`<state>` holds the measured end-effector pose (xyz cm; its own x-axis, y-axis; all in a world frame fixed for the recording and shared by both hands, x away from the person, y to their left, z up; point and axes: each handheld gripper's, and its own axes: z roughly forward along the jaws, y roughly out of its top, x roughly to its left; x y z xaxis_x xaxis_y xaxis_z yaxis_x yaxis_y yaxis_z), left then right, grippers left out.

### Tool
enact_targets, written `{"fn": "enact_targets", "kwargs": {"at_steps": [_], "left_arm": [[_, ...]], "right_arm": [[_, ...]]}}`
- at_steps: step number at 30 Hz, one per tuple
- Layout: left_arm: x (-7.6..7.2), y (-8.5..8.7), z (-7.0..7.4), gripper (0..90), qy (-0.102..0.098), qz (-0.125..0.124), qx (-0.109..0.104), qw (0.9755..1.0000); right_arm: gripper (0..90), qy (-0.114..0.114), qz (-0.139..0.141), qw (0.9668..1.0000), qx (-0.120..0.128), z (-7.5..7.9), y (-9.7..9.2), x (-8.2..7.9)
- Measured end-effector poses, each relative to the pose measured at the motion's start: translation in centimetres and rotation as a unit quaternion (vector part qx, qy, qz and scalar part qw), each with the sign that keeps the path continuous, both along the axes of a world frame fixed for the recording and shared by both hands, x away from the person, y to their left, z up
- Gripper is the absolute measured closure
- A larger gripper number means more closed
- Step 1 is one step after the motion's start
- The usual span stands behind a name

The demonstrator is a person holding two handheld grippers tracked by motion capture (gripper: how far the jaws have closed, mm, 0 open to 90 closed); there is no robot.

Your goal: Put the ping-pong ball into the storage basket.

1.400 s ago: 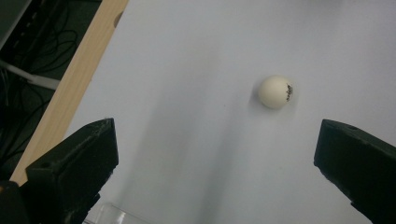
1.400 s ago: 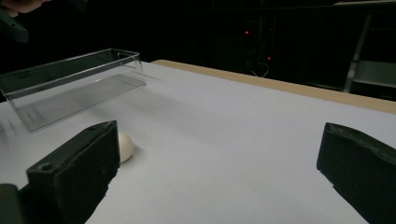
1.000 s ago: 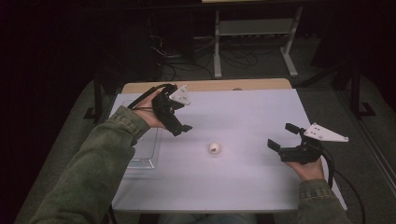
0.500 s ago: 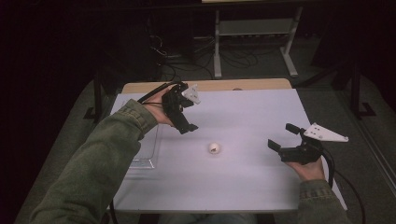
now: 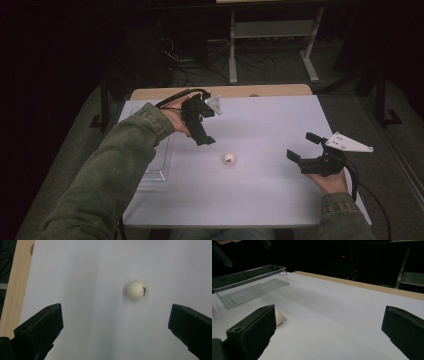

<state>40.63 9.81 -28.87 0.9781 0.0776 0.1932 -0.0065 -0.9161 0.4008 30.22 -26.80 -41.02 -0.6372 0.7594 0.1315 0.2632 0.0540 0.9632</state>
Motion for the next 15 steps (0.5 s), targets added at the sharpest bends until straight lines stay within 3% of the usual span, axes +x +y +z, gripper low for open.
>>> {"fn": "enact_targets", "kwargs": {"at_steps": [6,10,15], "left_arm": [[0.5,-0.5,-0.5,0.0,0.011,0.001,0.010,0.9999],[0.8,-0.9,-1.2,0.0,0.021,-0.006,0.034,0.9992],[0.9,-1.3,-1.6,0.0,0.027,-0.011,0.037,0.9989]], "right_arm": [[0.0,-0.001,0.001,1.0000,0.001,0.0,0.0,0.0],[0.0,0.002,0.002,1.0000,0.001,0.0,0.0,0.0],[0.0,0.003,0.006,1.0000,-0.001,0.0,0.1,0.0]]}}
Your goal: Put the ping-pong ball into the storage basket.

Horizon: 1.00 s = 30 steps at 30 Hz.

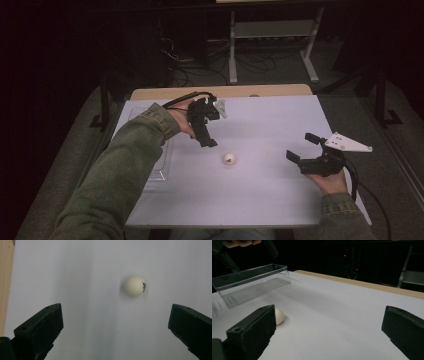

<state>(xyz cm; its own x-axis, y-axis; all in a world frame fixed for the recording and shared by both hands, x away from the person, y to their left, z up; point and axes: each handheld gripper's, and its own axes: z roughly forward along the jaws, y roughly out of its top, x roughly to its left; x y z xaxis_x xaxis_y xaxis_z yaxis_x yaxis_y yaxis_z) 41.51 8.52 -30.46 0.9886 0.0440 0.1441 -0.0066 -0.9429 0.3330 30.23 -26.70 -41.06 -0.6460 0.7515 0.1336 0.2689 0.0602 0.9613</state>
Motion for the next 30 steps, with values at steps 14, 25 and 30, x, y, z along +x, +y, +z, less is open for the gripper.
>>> {"fn": "enact_targets", "kwargs": {"at_steps": [14,25,30], "left_arm": [[0.6,-0.8,-0.6,0.0,0.011,0.000,0.006,0.9999],[0.6,-1.7,-1.5,0.0,0.012,-0.007,0.018,0.9997],[0.5,-2.2,-2.0,0.0,0.016,-0.007,0.021,0.9996]], "right_arm": [[0.0,0.000,0.001,1.0000,0.000,0.0,0.0,0.0],[0.0,-0.001,0.002,1.0000,-0.001,0.0,0.0,0.0],[0.0,-0.002,0.001,1.0000,-0.001,0.0,0.0,-0.1]]}}
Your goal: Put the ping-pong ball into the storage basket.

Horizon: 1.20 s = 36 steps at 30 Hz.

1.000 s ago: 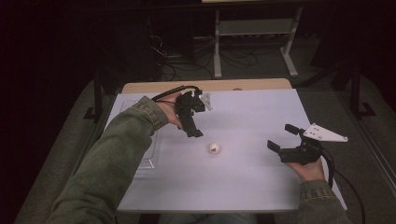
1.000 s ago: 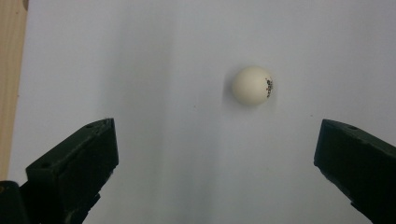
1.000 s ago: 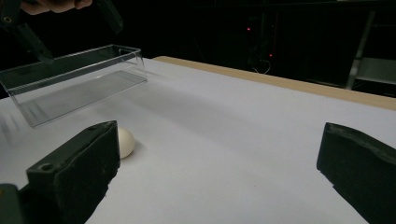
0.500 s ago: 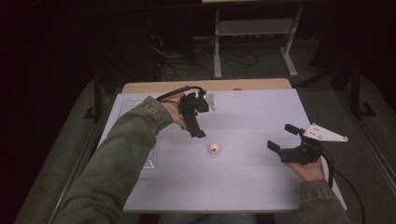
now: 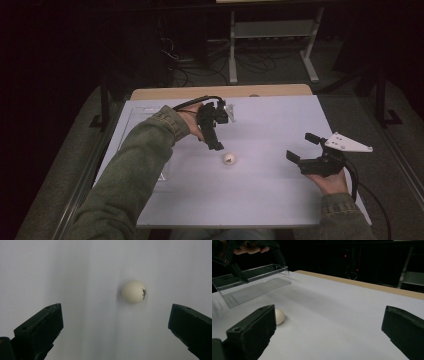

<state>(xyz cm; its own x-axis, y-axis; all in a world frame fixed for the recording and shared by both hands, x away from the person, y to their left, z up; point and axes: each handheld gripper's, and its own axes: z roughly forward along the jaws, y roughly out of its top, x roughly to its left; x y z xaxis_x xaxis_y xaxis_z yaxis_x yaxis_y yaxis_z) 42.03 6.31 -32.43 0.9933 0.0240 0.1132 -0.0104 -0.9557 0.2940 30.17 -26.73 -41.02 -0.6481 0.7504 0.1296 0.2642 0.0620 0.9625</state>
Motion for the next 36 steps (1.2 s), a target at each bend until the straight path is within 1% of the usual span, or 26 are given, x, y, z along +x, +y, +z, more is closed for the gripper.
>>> {"fn": "enact_targets", "kwargs": {"at_steps": [5,13,26,30,36], "left_arm": [[-0.1,-0.6,-0.4,0.0,0.002,-0.008,0.004,1.0000],[0.1,-0.6,-0.7,0.0,0.007,-0.006,0.008,0.9999],[0.6,-1.3,-1.8,0.0,0.030,-0.010,0.011,0.9994],[0.7,-1.4,-2.0,0.0,0.032,-0.008,0.010,0.9994],[0.8,-1.6,-2.3,0.0,0.033,-0.013,0.012,0.9993]], "right_arm": [[0.0,-0.001,0.000,1.0000,-0.001,0.0,0.1,0.0],[0.0,-0.003,-0.001,1.0000,0.001,0.0,0.0,0.0],[0.0,-0.003,0.000,1.0000,0.001,0.0,0.0,0.0],[0.0,-0.002,0.002,1.0000,0.001,0.0,0.0,0.0],[0.0,-0.001,0.003,1.0000,0.001,0.0,0.1,0.0]]}}
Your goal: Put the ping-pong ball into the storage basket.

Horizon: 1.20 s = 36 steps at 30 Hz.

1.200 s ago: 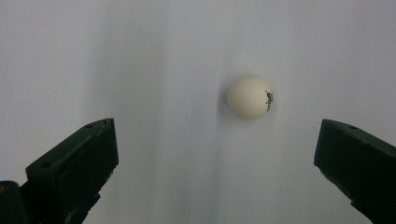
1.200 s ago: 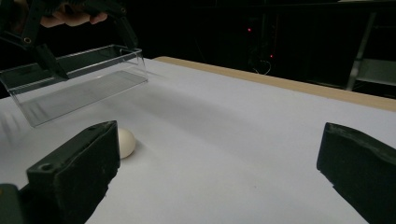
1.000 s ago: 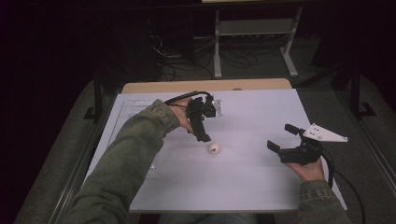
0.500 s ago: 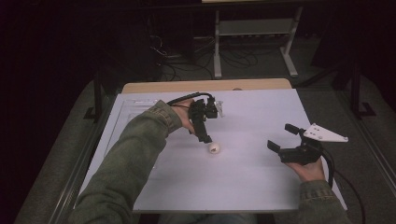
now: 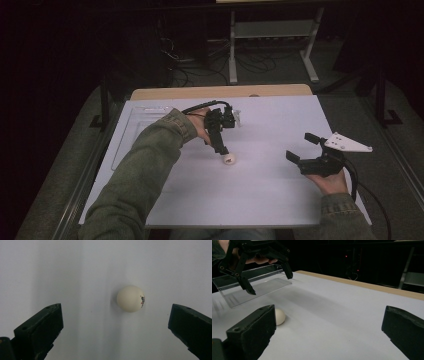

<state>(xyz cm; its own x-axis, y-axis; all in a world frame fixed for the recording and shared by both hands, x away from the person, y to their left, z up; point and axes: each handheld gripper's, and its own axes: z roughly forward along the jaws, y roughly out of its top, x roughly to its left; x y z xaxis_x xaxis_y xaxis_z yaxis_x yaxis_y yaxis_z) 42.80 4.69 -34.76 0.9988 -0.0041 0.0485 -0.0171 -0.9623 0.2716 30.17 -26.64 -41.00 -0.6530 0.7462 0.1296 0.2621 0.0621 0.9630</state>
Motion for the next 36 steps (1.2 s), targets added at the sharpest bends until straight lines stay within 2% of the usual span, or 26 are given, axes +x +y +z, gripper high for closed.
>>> {"fn": "enact_targets", "kwargs": {"at_steps": [16,19,22,24,36], "left_arm": [[0.0,-0.6,-0.9,0.0,0.010,-0.006,0.004,0.9999],[0.0,-0.6,-1.1,0.0,0.009,-0.003,0.003,0.9999],[0.0,-0.7,-1.2,0.0,-0.001,-0.002,0.009,1.0000],[-0.1,-0.8,-1.4,0.0,0.001,-0.001,0.009,1.0000],[-0.3,-0.4,-2.0,0.0,0.011,0.012,-0.008,0.9998]], "right_arm": [[0.0,-0.001,-0.001,1.0000,-0.001,0.0,0.0,0.0],[0.0,-0.001,-0.001,1.0000,0.000,0.0,0.0,0.0],[0.0,0.000,-0.001,1.0000,-0.001,0.0,0.0,0.0],[0.0,-0.001,-0.001,1.0000,-0.001,0.0,0.0,0.0],[0.0,-0.001,0.000,1.0000,-0.001,0.0,0.0,0.0]]}}
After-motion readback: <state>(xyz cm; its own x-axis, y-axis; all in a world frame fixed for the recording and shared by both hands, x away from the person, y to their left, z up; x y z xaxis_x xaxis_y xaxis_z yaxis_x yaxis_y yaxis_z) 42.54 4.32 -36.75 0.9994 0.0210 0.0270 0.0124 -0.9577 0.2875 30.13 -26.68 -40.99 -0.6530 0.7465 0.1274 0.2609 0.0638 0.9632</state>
